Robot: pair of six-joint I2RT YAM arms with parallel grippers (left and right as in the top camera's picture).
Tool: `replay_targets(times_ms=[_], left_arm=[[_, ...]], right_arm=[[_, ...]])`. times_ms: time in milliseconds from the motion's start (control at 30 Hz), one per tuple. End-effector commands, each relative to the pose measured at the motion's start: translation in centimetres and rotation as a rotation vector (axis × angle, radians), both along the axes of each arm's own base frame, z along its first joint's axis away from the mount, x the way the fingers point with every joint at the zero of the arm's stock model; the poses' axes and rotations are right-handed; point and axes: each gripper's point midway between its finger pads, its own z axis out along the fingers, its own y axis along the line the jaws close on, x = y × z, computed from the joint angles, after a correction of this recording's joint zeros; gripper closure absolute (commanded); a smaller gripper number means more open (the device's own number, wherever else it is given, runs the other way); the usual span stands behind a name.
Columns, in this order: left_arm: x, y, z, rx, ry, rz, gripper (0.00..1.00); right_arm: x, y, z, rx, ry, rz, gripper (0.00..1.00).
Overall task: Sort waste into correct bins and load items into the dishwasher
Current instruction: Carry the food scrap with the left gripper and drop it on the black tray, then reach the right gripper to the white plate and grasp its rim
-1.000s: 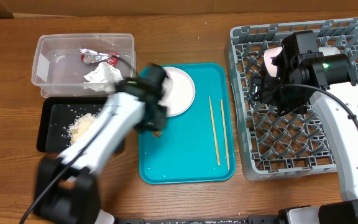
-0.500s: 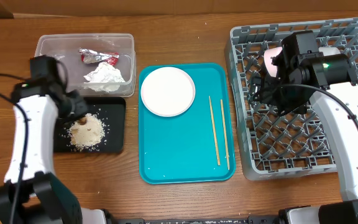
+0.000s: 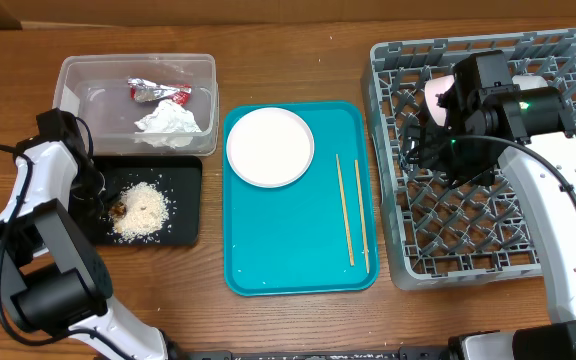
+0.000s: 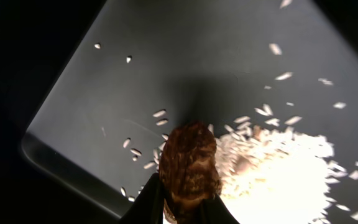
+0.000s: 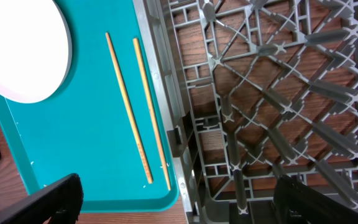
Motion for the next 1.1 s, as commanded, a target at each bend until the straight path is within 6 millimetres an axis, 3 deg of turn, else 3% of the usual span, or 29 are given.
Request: replay_targets(times_ms=[0,33,100,200,333,500,700,867,967,1067], left_arm=[[-0.6,0.6,-0.6,0.021,0.029,0.006,0.95],[-0.6,0.6,-0.5,0.023,0.027,0.006,0.91],[-0.6,0.6,-0.5,0.022,0.027,0.006,0.59],[-0.7,0.5,-0.4,0.019,0.032,0.007,0.48],[0.1,0.3,1.3,-0.002,0.006,0.006,0.46],[1.5,0.1,5.6,-0.008,-0.075,0.001,0.45],[2.2,-2.7,10.7,-0.059,-0.217,-0.045,0.44],[1.0,-7.5,13.3,-0.126,-0.228,-0.144,0.42],[0.0,-10.3,13.5,-0.147,-0.183,-0.214,0.39],[-0.9,-13.3,13.1,-0.165,-0.128,-0.32,0.36]], right_arm=[[0.1,-0.1,-0.1,-0.01,-0.002,0.001,0.0],[0.1,-0.1,-0.1,-0.01,-0.002,0.001,0.0],[0.1,-0.1,-0.1,-0.01,-0.003,0.001,0.0],[0.1,-0.1,-0.1,-0.01,-0.003,0.001,0.0],[0.2,-0.1,0.0,-0.009,-0.006,0.002,0.0],[0.7,-0.1,0.1,-0.006,-0.029,0.001,0.0],[3.3,1.0,0.9,0.02,-0.143,0.024,0.0],[6.2,5.2,2.9,0.107,-0.313,0.137,0.0],[7.3,8.1,3.8,0.125,-0.394,0.201,0.0],[7.9,11.0,3.4,0.131,-0.425,0.254,0.01]])
